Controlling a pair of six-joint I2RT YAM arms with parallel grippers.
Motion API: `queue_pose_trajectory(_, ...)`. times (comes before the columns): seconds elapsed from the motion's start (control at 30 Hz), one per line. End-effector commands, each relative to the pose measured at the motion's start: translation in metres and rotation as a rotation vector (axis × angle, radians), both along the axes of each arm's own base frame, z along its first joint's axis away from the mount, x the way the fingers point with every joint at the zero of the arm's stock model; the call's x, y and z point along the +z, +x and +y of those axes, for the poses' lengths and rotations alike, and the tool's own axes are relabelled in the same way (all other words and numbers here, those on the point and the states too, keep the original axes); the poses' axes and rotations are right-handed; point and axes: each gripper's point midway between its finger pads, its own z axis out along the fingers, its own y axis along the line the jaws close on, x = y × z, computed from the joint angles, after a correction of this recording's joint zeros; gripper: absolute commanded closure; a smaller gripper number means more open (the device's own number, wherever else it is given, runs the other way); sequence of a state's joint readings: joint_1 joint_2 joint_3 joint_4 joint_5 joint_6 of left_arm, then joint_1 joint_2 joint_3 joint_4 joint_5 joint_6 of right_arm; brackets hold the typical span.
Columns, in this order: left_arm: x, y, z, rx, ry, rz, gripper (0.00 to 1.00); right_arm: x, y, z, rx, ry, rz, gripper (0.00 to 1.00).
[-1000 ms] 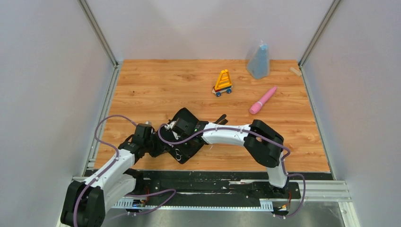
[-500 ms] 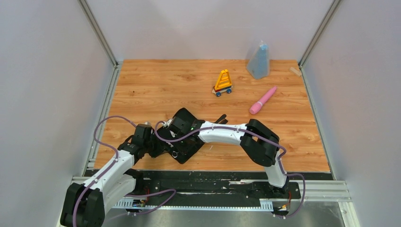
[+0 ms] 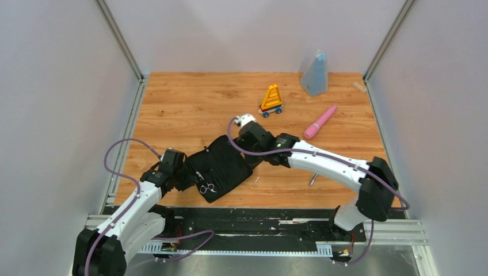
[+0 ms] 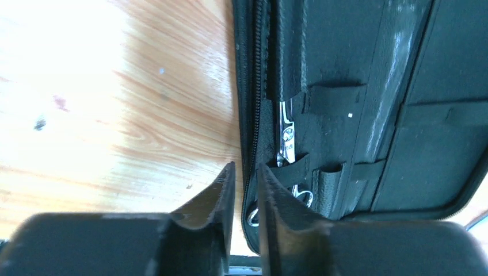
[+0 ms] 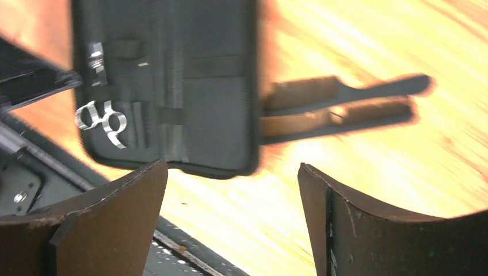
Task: Sort the hair-cutting tools
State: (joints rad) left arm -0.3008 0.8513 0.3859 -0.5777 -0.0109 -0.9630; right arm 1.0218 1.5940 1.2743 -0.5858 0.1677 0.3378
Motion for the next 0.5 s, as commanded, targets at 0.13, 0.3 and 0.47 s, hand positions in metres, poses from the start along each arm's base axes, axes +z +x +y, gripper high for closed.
queue_pose_trajectory(0.13,0.038,0.012,0.024,0.073,0.108,-0.097,0.32,-0.004,0.035,-0.151,-0.53,-0.065,-0.01,0.11)
queue_pose_trajectory(0.3,0.078,0.022,0.044,0.082,0.213,-0.19,0.02,-0.001,0.038,-0.22,-0.773,-0.021,-0.033,0.06)
queue_pose_trajectory(0.47,0.135,0.036,0.064,0.039,0.356,-0.319,0.0,-0.013,0.036,-0.279,-1.032,0.045,0.038,0.06)
